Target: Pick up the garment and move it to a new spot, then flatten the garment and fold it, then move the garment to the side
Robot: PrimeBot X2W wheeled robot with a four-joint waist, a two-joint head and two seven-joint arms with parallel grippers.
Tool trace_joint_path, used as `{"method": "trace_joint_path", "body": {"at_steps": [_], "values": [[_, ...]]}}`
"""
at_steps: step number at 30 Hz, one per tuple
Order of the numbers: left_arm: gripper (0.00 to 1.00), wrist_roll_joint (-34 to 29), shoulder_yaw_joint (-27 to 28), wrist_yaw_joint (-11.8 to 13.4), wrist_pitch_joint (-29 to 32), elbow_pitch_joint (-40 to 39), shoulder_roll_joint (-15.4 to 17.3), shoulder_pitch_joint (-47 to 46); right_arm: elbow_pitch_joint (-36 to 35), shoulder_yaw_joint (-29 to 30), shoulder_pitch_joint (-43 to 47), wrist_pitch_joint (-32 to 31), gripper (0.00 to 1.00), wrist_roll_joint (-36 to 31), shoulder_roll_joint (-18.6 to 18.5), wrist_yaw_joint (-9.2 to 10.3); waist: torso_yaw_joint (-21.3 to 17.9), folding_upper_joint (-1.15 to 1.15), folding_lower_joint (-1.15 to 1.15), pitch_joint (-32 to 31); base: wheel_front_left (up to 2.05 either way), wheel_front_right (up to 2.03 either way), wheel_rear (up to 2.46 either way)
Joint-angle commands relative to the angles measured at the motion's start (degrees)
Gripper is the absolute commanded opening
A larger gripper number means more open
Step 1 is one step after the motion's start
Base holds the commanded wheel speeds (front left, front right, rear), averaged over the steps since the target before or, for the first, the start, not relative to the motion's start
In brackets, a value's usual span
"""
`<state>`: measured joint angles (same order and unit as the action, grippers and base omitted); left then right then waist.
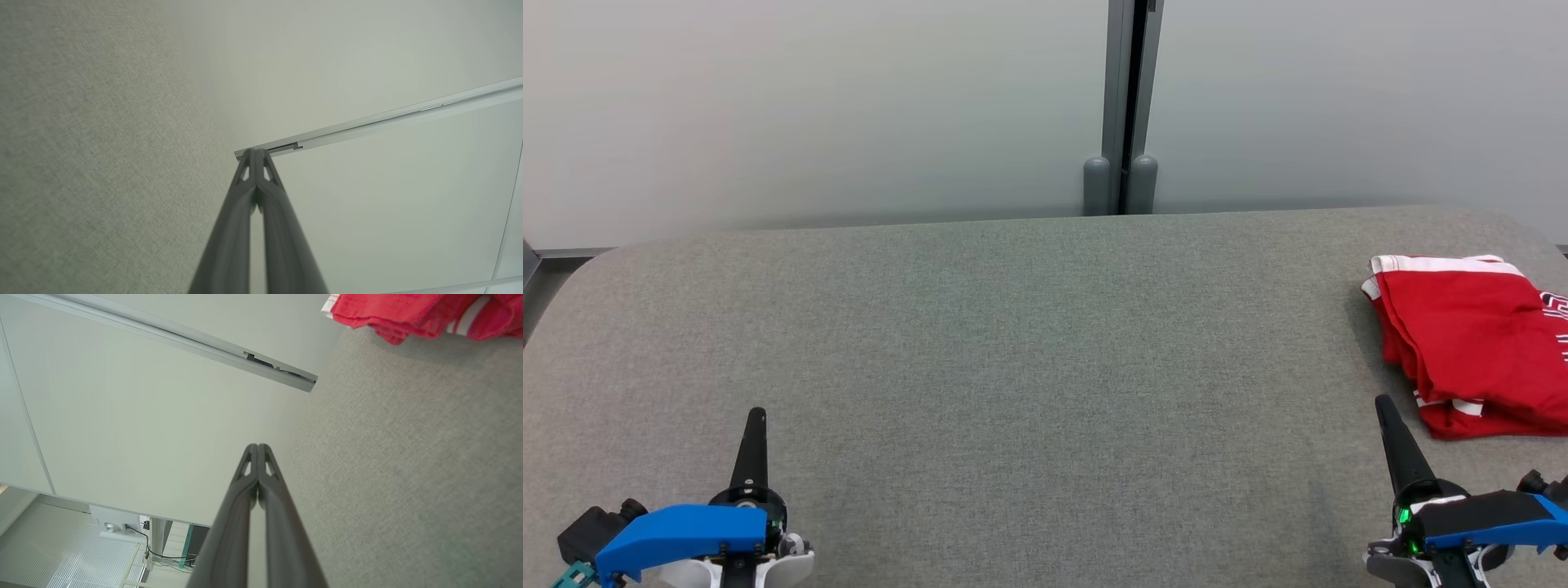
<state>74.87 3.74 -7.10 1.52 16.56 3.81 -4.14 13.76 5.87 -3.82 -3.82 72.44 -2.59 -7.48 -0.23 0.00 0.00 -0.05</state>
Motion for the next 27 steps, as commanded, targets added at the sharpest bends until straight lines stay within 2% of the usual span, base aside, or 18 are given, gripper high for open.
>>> {"method": "trace_joint_path", "body": {"at_steps": [1, 27], "values": [[0.0, 1.03, 0.54, -0.38, 0.41, -0.68, 0.14, -1.35, -0.27, 0.17, -1.23, -0.24, 0.0, 1.3, -0.38, -0.02, 0.01, 0.0, 0.0, 0.01, 0.0, 0.0, 0.0], [0.0, 12.14, 2.24, -0.56, 3.56, -2.01, -0.63, -2.18, 0.14, 0.59, -2.18, -2.02, 0.0, 13.92, -0.44, -0.02, 0.14, 0.0, 0.0, 0.14, 0.0, 0.0, 0.0]]}}
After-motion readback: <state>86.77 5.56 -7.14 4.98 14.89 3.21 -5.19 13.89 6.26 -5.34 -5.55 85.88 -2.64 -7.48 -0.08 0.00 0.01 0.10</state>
